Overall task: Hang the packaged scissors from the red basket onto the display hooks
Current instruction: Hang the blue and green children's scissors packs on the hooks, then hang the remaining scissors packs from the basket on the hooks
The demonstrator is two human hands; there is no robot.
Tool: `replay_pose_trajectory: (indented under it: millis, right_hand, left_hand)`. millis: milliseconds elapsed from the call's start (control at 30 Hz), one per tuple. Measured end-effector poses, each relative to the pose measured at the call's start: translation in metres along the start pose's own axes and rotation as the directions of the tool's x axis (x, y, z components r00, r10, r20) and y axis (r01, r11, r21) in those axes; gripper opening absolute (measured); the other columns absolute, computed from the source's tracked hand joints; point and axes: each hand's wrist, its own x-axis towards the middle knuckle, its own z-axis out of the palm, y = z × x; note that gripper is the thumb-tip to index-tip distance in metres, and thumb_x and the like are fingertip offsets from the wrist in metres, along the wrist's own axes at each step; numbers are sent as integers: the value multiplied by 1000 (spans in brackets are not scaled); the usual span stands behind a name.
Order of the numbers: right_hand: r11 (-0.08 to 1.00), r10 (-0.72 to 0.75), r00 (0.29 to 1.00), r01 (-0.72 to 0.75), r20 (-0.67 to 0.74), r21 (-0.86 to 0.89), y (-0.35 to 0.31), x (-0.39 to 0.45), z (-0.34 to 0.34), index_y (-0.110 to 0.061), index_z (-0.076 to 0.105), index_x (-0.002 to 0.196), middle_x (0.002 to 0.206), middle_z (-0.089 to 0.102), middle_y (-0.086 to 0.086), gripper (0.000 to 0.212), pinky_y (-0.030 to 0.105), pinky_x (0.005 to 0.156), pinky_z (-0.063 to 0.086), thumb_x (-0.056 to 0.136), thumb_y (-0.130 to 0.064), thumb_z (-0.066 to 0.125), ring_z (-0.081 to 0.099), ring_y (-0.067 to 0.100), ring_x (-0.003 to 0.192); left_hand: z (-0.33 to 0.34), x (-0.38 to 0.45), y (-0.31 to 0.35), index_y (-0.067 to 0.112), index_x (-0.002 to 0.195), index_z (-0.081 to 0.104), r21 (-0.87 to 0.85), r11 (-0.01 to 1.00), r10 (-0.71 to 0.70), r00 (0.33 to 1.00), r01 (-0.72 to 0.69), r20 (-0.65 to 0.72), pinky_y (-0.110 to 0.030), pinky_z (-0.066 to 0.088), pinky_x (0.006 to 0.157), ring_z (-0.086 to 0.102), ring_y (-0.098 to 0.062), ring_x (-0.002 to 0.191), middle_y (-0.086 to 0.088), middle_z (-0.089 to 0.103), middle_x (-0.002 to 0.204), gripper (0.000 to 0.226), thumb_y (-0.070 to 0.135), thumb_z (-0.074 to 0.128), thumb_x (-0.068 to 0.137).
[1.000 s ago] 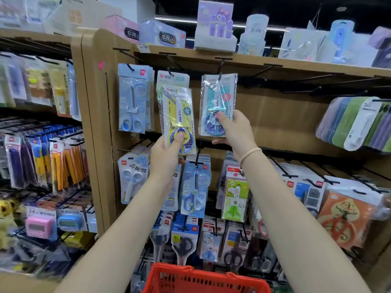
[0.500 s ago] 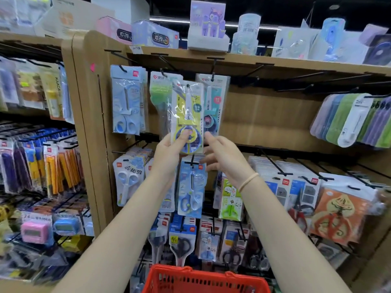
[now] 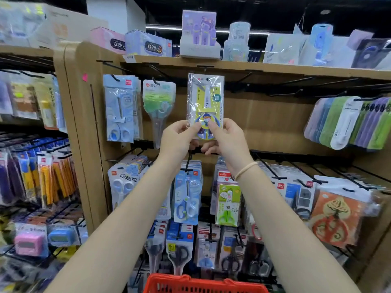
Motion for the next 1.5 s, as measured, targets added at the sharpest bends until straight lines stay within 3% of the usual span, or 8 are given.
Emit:
replay_pose_trajectory:
  millis: [367,533,700,933,1033,1300,1400,1500]
  right_hand:
    - [999,9,1000,-9,11,-37,4,3,0,-5,52,119,91,73,13,25,24,43,50,103,-23,58,61,16,49]
    - [988,-118,993,116,-21,-101,8,3,-3,-31,25,150,98,75,4,62,25,49,54,100,-24,62,65,19,55]
    - [854,-319,948,294,14,-429,29,16,-6,-40,28,154,105,66,-15,61,26,70,56,102,-27,58,62,3,76]
    - [748,-179,979,197,94,-633,44,46,-7,-34,19,159,127,64,5,66,38,92,51,103,-28,53,61,19,107]
    - [697,-163,985,158,60,-699,46,45,-10,-37,24,158,125,54,7,60,33,77,46,104,-37,49,56,14,94]
    - [749,-426,904,327,-40,-576,102,-36,-8,-21,60,127,101,53,-5,26,26,75,47,102,-26,53,54,9,81]
    - [810,-241,970,219,33,-544,169,-90,1,-20,56,127,92,56,-7,25,25,67,46,104,-28,52,55,10,75]
    - [804,101,992,-37,76,-593,256,-148,8,-20,55,127,85,56,-7,27,32,66,49,104,-34,50,55,8,69]
  left_hand:
    - [-2,0,-7,16,92,73,-27,997,-68,998,67,-18,-24,50,63,60,-11,61,-1,69,85,13,28,69,97]
    - [1,0,-6,21,115,63,-18,1000,-22,999,22,-42,-22,51,59,61,-8,59,3,73,87,19,25,69,97]
    - [-6,10,-22,44,145,42,325,914,254,967,-241,3,-37,59,70,65,-18,69,-4,70,79,55,28,66,98]
    - [-4,37,-27,38,160,23,661,722,136,978,-206,157,-36,49,78,63,-20,103,0,66,121,60,40,49,106]
    - [-8,42,-31,39,160,19,695,689,108,978,-205,181,-43,52,93,58,-23,122,-3,56,143,60,46,45,106]
    - [-41,-47,-83,11,135,61,738,515,518,844,-437,139,-37,40,96,51,-25,118,-10,60,126,46,39,45,102]
    - [-71,-112,-151,6,126,66,786,504,402,903,-359,155,-39,44,93,55,-27,112,-13,64,118,44,37,46,102]
    - [-110,-189,-234,3,127,66,880,440,28,983,-175,182,-47,53,88,62,-36,112,-17,65,123,53,43,42,100]
